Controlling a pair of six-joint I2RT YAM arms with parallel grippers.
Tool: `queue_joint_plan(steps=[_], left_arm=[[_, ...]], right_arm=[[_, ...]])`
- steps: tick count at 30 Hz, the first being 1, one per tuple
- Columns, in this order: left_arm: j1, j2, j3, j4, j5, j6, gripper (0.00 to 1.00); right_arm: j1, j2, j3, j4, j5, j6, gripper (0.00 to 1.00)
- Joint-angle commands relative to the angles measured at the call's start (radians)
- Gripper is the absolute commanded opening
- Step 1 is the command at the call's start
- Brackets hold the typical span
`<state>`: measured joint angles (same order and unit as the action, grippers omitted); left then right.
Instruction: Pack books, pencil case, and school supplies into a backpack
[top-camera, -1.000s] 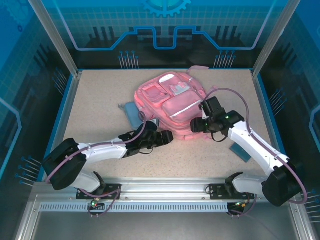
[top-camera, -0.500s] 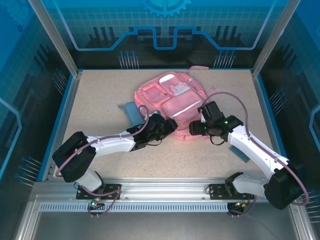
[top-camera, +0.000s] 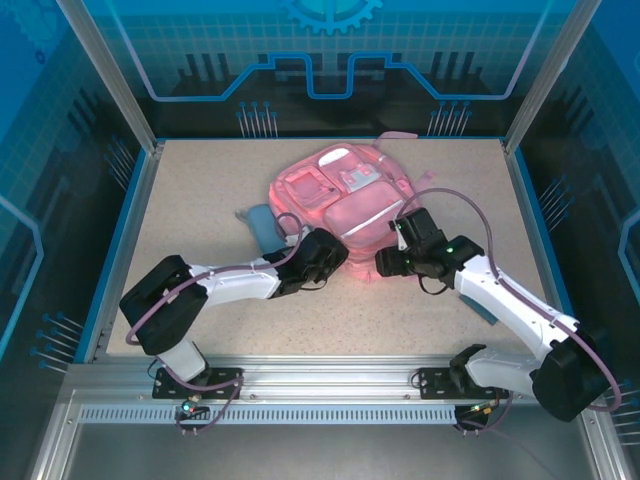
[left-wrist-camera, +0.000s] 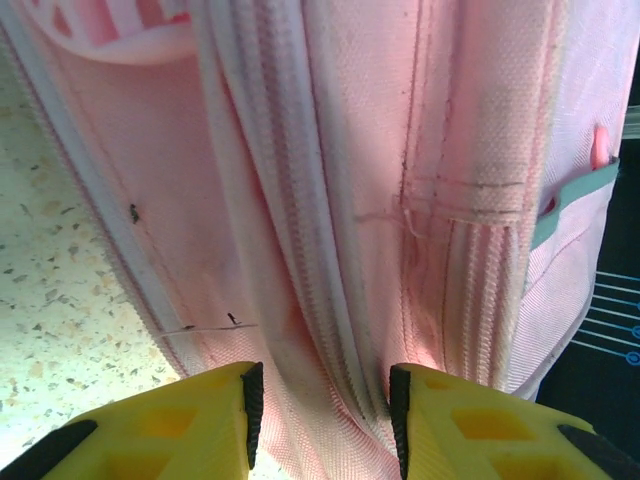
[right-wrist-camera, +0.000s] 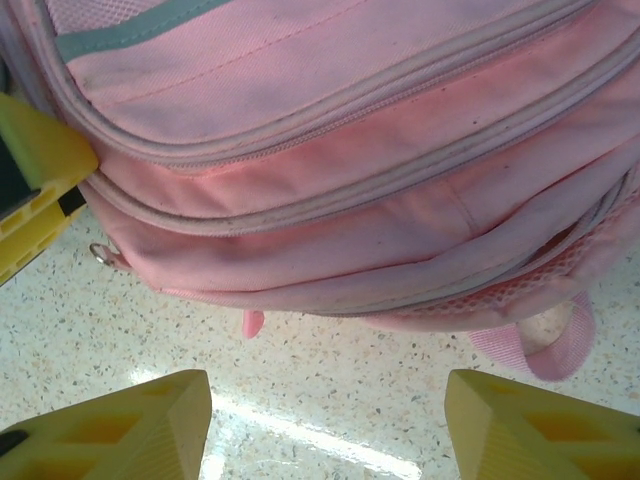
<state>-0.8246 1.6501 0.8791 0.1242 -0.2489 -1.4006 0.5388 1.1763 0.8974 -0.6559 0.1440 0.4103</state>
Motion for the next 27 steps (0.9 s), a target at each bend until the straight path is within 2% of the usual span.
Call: queue_joint_plan(steps=[1,9,14,17,20,27], left_arm=[[-0.006,-0.025,-0.032,-0.018,-0.038,-0.051,0.40],[0.012,-0.005,0.005,0.038,-0.011,0.003,0.38],[0.027,0.025,0.024,0.044,-0.011,-0.014,0.48],[0.031,0.028,0.038,0.045,-0.028,0.009,0.47],[0.033,0.036,0.045,0.045,-0.043,0.014,0.41],[0.046,-0.002,0.046,0.072,-0.058,0.073,0.06]], right_arm=[[0.025,-0.016,-0.012,0.035,0.031,0.019,0.64],[0.043,0.007,-0.009,0.039,0.029,0.037,0.63],[0.044,0.017,0.001,0.033,0.022,0.021,0.63],[0.046,0.028,0.003,0.044,0.011,0.017,0.63],[0.049,0.041,0.008,0.047,0.006,0.013,0.63],[0.072,0.051,0.008,0.037,0.028,0.006,0.62]])
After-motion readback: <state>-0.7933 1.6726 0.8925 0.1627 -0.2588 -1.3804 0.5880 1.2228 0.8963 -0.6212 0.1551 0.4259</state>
